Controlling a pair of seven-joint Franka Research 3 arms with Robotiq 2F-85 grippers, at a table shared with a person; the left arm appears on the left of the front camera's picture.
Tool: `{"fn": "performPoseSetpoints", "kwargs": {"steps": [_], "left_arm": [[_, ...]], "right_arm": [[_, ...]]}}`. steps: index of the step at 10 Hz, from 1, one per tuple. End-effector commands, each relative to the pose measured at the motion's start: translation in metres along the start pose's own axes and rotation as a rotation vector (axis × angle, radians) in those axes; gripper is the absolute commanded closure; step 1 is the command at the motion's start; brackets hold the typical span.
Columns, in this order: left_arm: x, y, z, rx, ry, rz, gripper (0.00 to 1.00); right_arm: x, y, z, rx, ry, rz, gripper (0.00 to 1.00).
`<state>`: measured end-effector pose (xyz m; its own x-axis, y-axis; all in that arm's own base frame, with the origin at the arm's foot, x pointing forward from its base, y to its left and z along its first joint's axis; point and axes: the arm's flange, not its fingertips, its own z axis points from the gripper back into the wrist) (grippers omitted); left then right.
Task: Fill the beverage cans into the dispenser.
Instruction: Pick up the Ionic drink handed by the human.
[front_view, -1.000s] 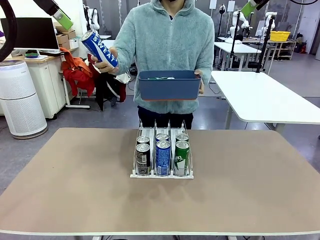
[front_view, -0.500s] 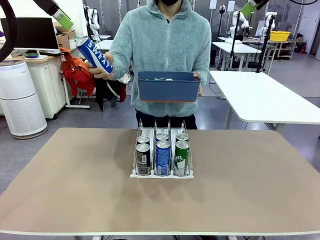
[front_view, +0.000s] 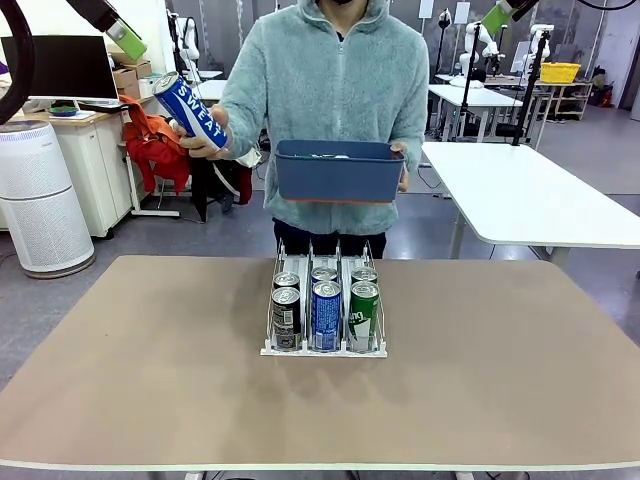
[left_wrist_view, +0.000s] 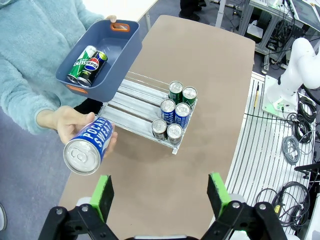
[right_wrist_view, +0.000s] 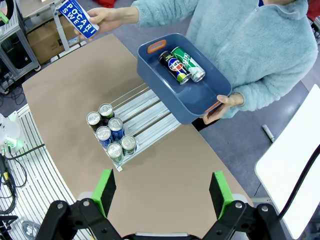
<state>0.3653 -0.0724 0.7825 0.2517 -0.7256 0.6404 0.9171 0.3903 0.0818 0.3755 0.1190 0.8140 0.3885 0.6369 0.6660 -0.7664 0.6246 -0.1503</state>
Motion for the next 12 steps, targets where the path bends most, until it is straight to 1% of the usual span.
{"fn": "performPoseSetpoints", "kwargs": {"steps": [1, 4, 5, 6, 7, 8, 10, 12], "left_arm": [[0.000, 0.000, 0.001, 0.017, 0.008, 0.003, 0.00], [0.000, 0.000, 0.000, 0.000, 0.000, 0.000, 0.00], [0.007, 0.008, -0.008, 0.204, 0.089, 0.074, 0.00], [0.005, 0.021, -0.009, 0.327, 0.112, 0.062, 0.00], [-0.003, 0.027, -0.004, 0.349, 0.131, 0.069, 0.00], [-0.004, 0.028, -0.007, 0.402, 0.123, 0.088, 0.00], [-0.010, 0.032, -0.017, 0.369, 0.094, 0.088, 0.00], [-0.011, 0.036, -0.028, 0.325, 0.027, 0.111, 0.00]], "right_arm": [[0.000, 0.001, 0.000, 0.000, 0.004, 0.006, 0.00], [0.000, 0.001, 0.000, 0.000, 0.004, 0.006, 0.00], [0.000, 0.001, 0.000, 0.000, 0.004, 0.006, 0.00], [0.000, 0.001, 0.000, 0.000, 0.004, 0.006, 0.00], [0.000, 0.001, 0.000, 0.000, 0.004, 0.006, 0.00], [0.000, 0.001, 0.000, 0.000, 0.004, 0.006, 0.00], [0.000, 0.001, 0.000, 0.000, 0.004, 0.006, 0.00], [0.000, 0.001, 0.000, 0.000, 0.004, 0.006, 0.00]]}}
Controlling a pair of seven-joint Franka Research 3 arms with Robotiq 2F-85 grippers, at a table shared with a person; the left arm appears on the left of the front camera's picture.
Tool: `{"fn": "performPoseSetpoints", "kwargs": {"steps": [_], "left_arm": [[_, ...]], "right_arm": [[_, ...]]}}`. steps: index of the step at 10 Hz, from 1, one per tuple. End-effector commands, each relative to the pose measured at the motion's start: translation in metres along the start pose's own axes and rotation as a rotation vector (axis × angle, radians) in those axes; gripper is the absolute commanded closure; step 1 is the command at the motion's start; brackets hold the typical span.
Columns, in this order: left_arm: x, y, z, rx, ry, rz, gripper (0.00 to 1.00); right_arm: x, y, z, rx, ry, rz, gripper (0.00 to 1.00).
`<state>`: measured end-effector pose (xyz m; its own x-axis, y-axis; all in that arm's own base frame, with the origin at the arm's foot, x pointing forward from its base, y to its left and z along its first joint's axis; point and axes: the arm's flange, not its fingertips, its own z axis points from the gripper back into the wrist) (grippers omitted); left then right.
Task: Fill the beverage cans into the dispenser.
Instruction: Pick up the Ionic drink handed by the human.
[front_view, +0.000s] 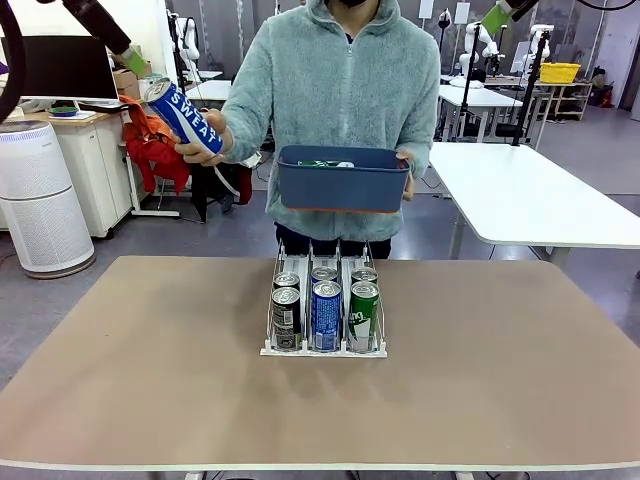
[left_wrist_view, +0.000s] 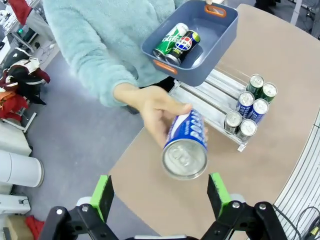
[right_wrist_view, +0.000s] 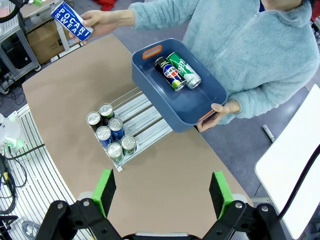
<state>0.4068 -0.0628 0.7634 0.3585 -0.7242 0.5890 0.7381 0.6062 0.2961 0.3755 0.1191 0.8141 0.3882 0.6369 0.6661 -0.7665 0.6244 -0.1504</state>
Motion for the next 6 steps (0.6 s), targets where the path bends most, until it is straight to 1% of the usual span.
{"fn": "performPoseSetpoints", "kwargs": {"steps": [1, 4, 6], "left_arm": [[-0.004, -0.006, -0.009, -0.046, -0.061, 0.041, 0.00], [-0.003, -0.007, -0.022, -0.086, -0.082, 0.067, 0.00], [-0.006, -0.006, -0.027, -0.107, -0.092, 0.059, 0.00]], "right_arm": [[-0.001, 0.001, -0.001, 0.000, 0.004, 0.006, 0.00], [-0.001, 0.001, -0.001, 0.000, 0.004, 0.006, 0.00], [-0.001, 0.001, -0.001, 0.000, 0.004, 0.006, 0.00]]}}
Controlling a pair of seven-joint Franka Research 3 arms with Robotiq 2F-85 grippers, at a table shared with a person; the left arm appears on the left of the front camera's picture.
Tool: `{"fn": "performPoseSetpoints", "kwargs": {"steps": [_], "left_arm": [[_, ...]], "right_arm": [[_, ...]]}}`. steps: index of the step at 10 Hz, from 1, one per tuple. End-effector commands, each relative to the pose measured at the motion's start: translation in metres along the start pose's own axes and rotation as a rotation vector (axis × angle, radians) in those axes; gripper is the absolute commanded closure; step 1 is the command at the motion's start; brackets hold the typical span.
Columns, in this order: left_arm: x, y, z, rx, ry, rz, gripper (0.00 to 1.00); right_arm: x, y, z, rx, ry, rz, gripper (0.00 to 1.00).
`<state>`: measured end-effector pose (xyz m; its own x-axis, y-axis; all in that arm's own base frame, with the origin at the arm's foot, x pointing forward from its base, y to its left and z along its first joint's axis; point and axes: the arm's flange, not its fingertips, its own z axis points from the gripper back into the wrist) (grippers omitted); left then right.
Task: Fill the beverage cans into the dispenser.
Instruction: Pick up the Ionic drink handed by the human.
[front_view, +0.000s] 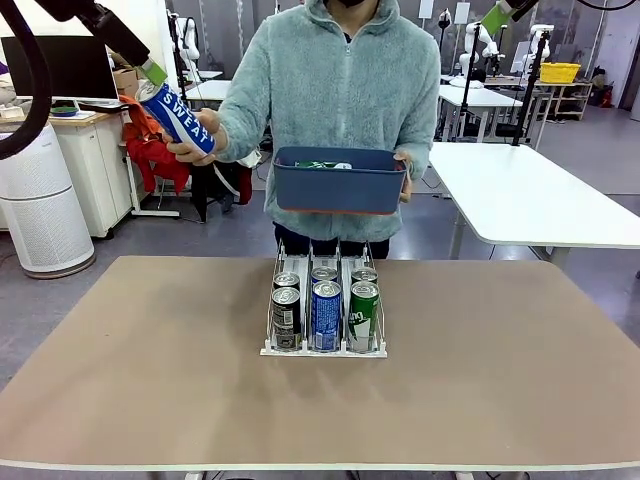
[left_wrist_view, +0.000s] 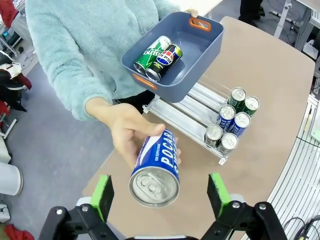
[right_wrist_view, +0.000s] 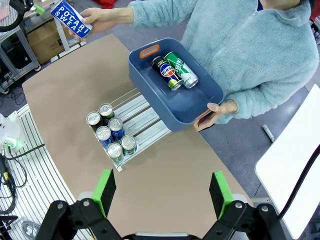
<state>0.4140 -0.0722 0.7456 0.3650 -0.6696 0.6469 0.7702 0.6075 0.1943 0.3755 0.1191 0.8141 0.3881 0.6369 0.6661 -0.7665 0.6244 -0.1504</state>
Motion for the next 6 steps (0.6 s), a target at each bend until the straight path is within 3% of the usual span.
{"fn": "performPoseSetpoints", "kwargs": {"steps": [1, 6], "left_arm": [[-0.0030, -0.0012, -0.0101, -0.018, -0.032, 0.015, 0.00], [-0.0107, 0.0024, -0.0199, -0.030, -0.018, 0.028, 0.00]], "right_arm": [[-0.0006, 0.0009, -0.0005, 0.000, 0.005, 0.006, 0.00], [-0.0006, 0.0009, -0.0005, 0.000, 0.005, 0.006, 0.00]]}}
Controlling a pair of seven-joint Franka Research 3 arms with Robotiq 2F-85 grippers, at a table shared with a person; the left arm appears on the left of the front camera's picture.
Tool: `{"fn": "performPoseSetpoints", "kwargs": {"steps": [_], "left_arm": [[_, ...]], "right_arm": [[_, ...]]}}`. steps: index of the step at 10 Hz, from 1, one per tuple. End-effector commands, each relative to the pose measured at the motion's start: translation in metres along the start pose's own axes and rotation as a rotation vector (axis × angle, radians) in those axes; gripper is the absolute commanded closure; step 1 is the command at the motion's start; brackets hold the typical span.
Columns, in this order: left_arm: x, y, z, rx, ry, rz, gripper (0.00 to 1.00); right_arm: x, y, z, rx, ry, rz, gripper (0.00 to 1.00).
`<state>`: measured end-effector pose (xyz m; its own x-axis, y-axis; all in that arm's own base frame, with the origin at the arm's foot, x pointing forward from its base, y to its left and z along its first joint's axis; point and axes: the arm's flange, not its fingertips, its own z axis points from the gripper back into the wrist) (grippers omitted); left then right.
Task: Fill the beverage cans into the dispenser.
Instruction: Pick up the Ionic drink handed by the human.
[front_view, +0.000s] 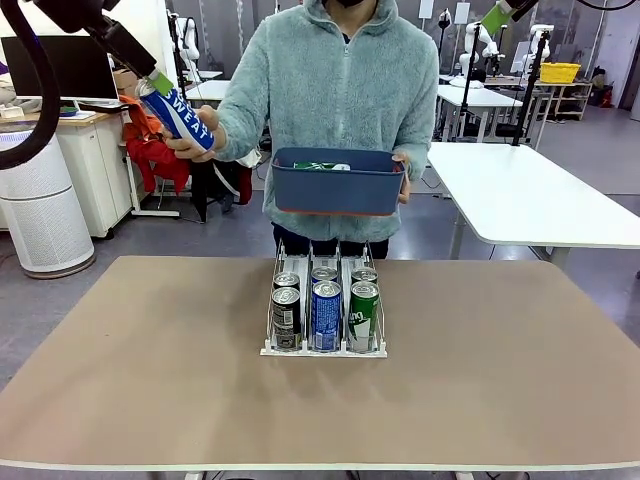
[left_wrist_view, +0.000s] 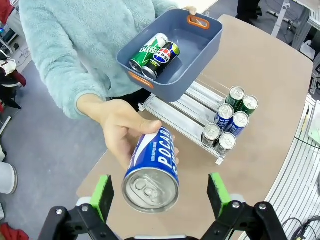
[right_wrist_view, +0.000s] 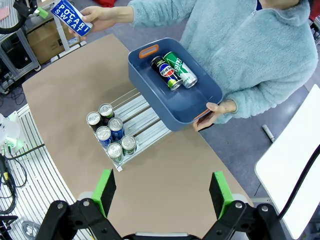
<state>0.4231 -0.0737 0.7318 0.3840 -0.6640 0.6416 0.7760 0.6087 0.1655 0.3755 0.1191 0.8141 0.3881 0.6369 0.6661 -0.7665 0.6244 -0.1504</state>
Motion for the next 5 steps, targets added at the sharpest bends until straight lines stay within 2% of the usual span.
{"fn": "performPoseSetpoints", "kwargs": {"steps": [1, 5], "left_arm": [[-0.009, 0.001, -0.007, -0.010, -0.024, 0.013, 0.00], [-0.018, 0.006, -0.024, -0.016, -0.024, 0.023, 0.00]], "right_arm": [[-0.001, 0.001, -0.001, 0.000, 0.005, 0.006, 0.00], [-0.001, 0.001, -0.001, 0.000, 0.005, 0.006, 0.00]]}}
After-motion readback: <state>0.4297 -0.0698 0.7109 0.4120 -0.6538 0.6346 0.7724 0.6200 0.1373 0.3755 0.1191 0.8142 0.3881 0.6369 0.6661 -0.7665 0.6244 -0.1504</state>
